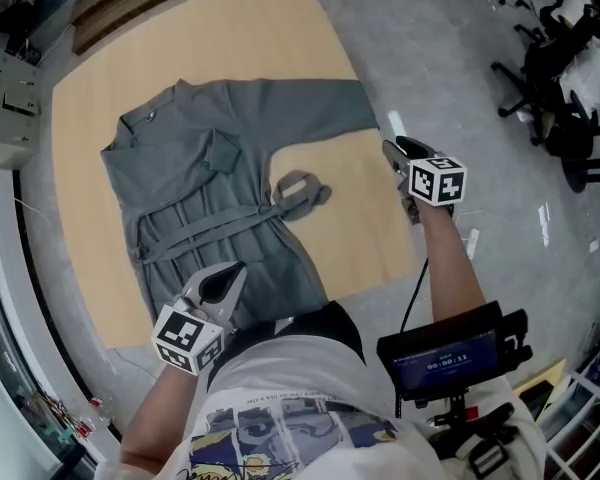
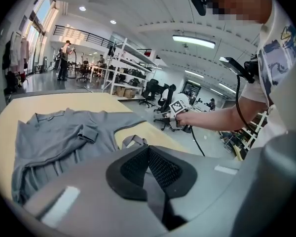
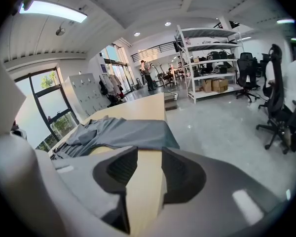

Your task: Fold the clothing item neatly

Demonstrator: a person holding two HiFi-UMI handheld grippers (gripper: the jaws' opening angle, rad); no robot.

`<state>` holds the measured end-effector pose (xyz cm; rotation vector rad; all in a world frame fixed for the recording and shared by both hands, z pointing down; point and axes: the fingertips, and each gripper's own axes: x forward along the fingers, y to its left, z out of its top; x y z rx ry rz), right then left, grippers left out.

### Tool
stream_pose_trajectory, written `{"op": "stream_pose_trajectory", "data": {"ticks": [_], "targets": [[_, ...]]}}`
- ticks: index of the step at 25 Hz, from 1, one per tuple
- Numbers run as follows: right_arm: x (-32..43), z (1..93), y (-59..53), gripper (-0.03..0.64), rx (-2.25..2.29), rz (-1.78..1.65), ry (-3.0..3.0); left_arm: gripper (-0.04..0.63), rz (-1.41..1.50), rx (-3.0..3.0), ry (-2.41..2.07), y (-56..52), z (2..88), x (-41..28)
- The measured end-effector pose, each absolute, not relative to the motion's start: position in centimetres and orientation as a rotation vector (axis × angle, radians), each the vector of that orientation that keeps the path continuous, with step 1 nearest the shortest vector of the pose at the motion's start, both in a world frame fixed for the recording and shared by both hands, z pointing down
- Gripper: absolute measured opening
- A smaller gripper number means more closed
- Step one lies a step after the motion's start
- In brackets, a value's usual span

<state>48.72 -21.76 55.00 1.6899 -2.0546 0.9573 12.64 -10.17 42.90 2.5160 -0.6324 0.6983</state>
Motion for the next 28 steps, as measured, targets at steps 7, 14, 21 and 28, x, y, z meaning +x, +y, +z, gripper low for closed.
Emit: {"op": "stream_pose_trajectory", "data": {"ticks": [7,14,21,28], "targets": [[50.5,58.5,-25.8,0.152,1.617,1.083,-2.092,0.006,0.775,2.513,-0.642,-11.2,43.0,16.1],[50.7,61.3,-27.9,0.184,1.6,1.307,-2.121,0.006,0.808,2.516,-0.627,-12.9,43.0,18.6],[50.3,63.0,-29.2,0.186,1.582,1.466,-2.16,0.006,0.826,2.479,-0.613,-12.6,44.1,19.0],[49.6,63.4,-29.7,0.184,1.54,1.651,-2.212,0.006,0.816,2.435,-0.646,-12.6,45.2,17.8]]}}
